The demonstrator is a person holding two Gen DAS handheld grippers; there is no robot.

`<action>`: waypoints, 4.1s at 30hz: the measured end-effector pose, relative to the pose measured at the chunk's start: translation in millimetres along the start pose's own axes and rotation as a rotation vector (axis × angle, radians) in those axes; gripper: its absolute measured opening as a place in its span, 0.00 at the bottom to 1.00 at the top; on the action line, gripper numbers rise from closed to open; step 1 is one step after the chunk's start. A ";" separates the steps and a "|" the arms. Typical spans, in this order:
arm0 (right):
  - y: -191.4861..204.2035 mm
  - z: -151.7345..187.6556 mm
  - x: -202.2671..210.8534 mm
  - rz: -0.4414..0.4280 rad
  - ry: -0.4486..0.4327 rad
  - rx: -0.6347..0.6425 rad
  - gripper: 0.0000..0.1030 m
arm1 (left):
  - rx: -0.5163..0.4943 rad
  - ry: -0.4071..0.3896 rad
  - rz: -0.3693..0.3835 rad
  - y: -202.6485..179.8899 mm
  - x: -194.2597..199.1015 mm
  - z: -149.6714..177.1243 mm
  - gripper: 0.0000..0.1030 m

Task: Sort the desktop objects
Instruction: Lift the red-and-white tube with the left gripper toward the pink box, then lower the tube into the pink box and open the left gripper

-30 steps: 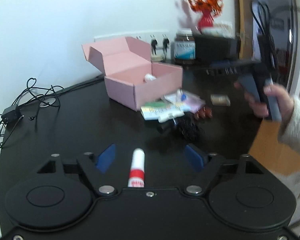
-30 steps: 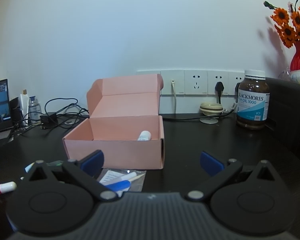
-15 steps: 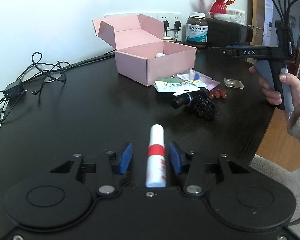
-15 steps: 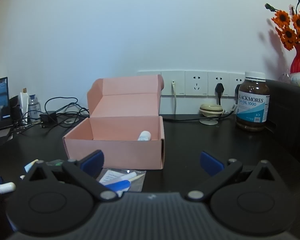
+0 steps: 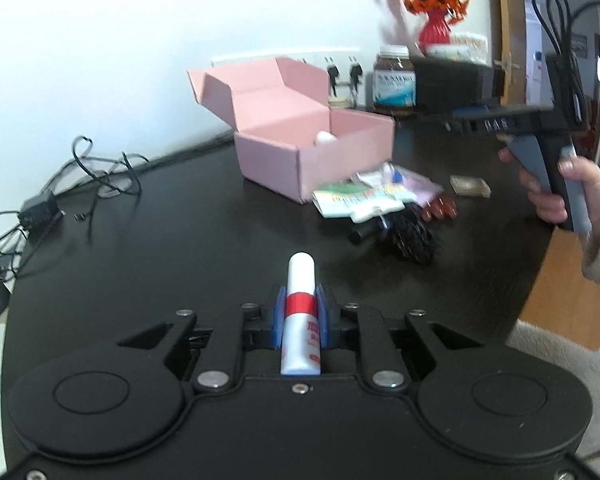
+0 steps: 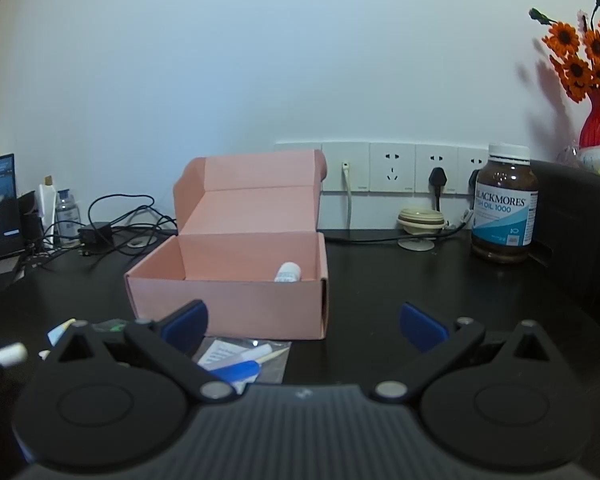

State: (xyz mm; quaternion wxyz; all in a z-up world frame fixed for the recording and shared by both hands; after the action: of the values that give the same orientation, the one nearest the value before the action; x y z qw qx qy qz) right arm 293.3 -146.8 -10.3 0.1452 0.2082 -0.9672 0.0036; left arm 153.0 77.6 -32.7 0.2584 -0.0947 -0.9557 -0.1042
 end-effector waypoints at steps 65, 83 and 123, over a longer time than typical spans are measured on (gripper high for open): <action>-22.7 -4.1 8.9 -0.053 -0.056 -0.157 0.99 | -0.084 0.078 0.041 -45.2 -198.9 -142.7 0.16; -24.1 -3.5 8.8 -0.056 -0.053 -0.167 0.99 | -0.081 0.151 0.014 -48.3 -231.8 -145.0 0.16; -25.7 -2.2 5.3 -0.068 -0.044 -0.183 0.99 | -0.110 0.300 0.032 -38.6 -233.0 -125.4 0.16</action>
State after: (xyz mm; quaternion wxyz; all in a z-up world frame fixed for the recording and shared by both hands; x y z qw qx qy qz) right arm 299.7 -172.2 -8.1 0.1424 0.2266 -0.9589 -0.0944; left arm 401.1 -20.3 -52.2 0.3943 -0.1075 -0.8976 -0.1652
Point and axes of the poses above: each gripper's, at about its wrist camera, not at the fingertips, and x roughly against the way its jaws point, y to its left, z to its underside, the point moved 10 cm from there along -x, roughly the way its jaws point, and after that the axes turned 7 degrees about -z, right-handed, at the moved point
